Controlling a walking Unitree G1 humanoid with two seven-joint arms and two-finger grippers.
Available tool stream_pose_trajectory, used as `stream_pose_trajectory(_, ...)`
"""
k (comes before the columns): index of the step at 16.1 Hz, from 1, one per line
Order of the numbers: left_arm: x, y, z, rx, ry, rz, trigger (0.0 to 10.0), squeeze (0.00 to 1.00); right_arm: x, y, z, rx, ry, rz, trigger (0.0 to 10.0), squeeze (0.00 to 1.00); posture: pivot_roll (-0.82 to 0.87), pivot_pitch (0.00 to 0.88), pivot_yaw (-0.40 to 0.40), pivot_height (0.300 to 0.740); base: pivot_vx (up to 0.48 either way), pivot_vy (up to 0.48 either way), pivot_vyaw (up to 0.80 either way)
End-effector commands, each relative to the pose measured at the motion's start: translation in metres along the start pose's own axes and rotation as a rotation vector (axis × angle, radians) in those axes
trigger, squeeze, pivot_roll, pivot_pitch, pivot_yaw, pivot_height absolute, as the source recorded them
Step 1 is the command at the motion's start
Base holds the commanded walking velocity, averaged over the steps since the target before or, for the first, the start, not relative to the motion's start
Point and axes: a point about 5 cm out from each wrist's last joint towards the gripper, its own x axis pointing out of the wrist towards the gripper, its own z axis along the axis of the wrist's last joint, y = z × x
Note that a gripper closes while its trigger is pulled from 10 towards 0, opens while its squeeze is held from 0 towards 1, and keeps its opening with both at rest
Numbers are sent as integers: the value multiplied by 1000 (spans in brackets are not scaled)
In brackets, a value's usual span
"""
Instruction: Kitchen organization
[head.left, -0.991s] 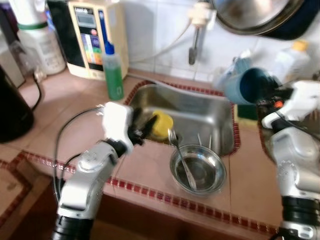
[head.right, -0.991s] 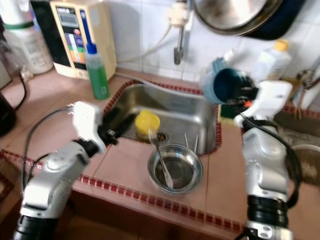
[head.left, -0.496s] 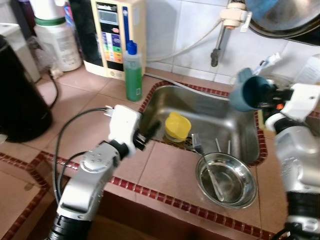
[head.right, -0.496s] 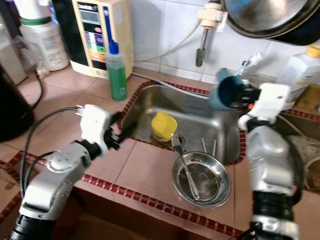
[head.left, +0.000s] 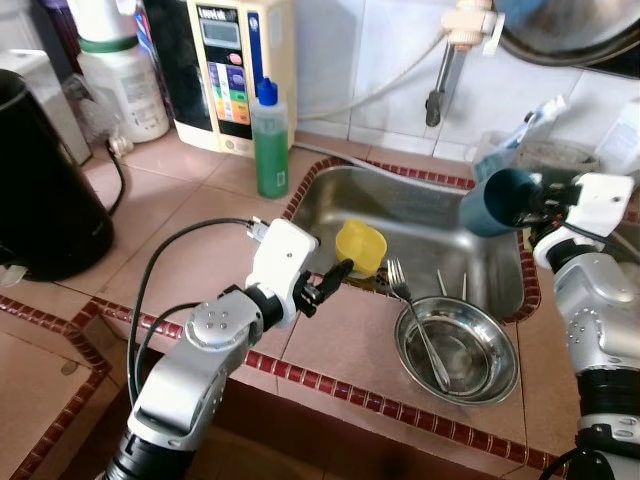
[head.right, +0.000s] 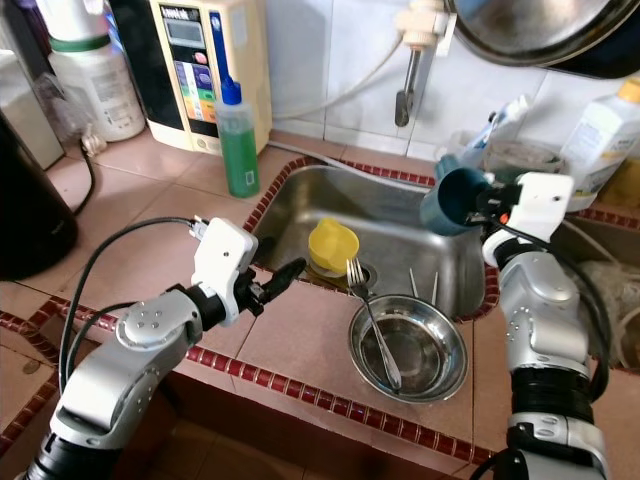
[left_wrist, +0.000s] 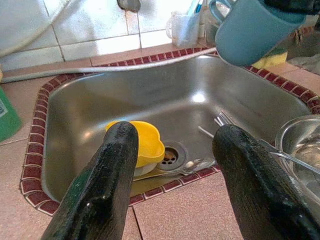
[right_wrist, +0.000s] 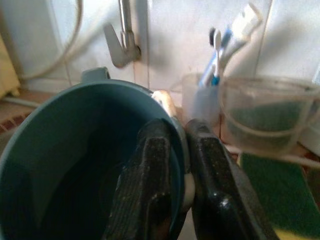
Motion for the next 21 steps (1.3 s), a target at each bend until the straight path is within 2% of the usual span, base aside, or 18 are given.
stream_pose_trajectory(1, 0, -1, 9, 17, -16, -15, 10000, 0, 4, 0, 8, -24, -20, 22, 10000, 0, -48, 118, 7, 732, 0, 0, 0)
stream_pose_trajectory(8, 1, -10, 17, 30, -14, -107, 10000, 0, 14, 9, 8, -14, 9, 136, 10000, 0, -55, 214, 23, 732, 0, 0, 0)
stream_pose_trajectory(10, 3, -13, 19, 26, -20, -124, 10000, 0, 16, 11, 11, 31, 19, 174, 10000, 0, -58, 211, 21, 732, 0, 0, 0)
stream_pose_trajectory(11, 3, -13, 19, 25, -19, -124, 10000, 0, 16, 10, 11, 50, 19, 173, 10000, 212, -59, 207, 19, 732, 0, 0, 0)
stream_pose_trajectory(12, 4, -13, 19, 24, -22, -124, 10000, 0, 17, 9, 11, 66, 18, 167, 10000, 1000, -60, 202, 17, 732, 0, 0, 0)
stream_pose_trajectory(21, 9, -10, 21, 28, -39, -110, 10000, 0, 21, 5, 14, 92, 6, 158, 10000, 1000, -60, 156, 10, 732, 0, 0, 0)
